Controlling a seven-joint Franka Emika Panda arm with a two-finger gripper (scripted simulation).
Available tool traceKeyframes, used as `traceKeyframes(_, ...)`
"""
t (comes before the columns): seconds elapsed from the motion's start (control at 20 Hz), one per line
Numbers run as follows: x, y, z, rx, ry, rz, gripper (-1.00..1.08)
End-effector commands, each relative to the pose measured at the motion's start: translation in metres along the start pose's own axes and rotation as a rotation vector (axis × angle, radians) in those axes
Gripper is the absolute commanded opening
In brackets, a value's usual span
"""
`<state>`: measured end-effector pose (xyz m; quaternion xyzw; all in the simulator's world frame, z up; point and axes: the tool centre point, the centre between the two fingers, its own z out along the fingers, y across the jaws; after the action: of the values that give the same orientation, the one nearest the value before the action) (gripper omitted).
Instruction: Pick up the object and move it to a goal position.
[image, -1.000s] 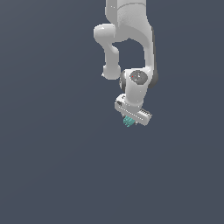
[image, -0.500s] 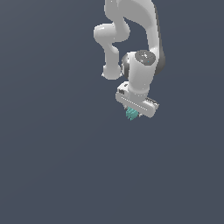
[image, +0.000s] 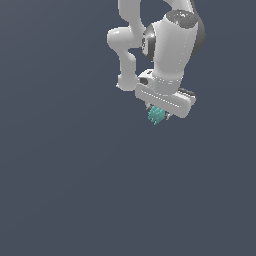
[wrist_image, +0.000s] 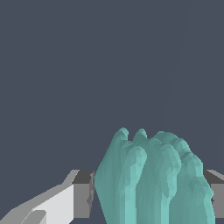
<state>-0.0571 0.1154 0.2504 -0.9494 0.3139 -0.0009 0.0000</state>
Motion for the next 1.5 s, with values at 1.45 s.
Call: traceKeyframes(1.45,0.012,-0.031,-0.217,-0.001,-0.001,0.0,-1.0)
